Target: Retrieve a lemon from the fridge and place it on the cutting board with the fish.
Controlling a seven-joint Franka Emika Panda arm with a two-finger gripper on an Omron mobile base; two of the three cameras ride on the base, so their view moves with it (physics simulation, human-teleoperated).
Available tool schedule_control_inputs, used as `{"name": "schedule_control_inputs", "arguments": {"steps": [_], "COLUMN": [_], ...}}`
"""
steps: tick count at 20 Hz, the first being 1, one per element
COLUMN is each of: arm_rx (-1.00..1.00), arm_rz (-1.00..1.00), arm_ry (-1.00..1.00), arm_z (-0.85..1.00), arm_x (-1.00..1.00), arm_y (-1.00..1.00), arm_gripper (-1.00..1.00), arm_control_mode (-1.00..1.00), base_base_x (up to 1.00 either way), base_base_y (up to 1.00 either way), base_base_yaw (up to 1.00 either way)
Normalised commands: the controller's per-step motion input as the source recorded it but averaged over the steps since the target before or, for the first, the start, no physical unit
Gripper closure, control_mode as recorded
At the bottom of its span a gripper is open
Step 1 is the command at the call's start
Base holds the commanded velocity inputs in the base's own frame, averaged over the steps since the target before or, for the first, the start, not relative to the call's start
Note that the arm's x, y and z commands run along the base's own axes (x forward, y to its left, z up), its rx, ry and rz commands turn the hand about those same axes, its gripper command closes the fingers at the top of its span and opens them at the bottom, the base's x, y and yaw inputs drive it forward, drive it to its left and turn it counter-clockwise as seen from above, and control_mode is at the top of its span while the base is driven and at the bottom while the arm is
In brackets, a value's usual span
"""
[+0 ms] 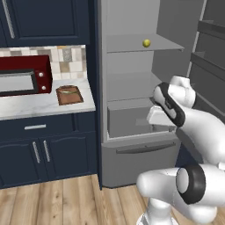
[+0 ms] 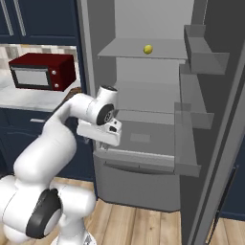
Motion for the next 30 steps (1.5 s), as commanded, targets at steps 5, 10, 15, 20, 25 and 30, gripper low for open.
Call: {"name": "schedule_control_inputs", "arguments": {"steps": [5, 10, 15, 20, 25, 30], "arm_rx": [0.08, -0.18, -0.28, 0.03, 0.04, 0.0], "arm_rz": [0.07, 0.0, -0.1, -0.17, -0.04, 0.0], "arm_ry": [-0.33, 0.07, 0.11, 0.0, 0.0, -0.03], "arm_z": [0.56, 0.68, 0.18, -0.01, -0.08, -0.03], "arm_x": [-0.97, -0.53, -0.24, -0.18, -0.02, 0.01], "arm_y": [0.3, 0.46, 0.46, 0.05, 0.0, 0.0], "arm_gripper": [-1.0, -1.0, -1.0, -1.0, -1.0, -1.0], "arm_control_mode": [-1.0, -1.0, -1.0, -1.0, -1.0, -1.0], "base_base_x": [0.0, 0.0, 0.0, 0.0, 0.0, 0.0], "base_base_y": [0.0, 0.0, 0.0, 0.0, 0.0, 0.0], "base_base_yaw": [0.0, 0.0, 0.0, 0.0, 0.0, 0.0]}}
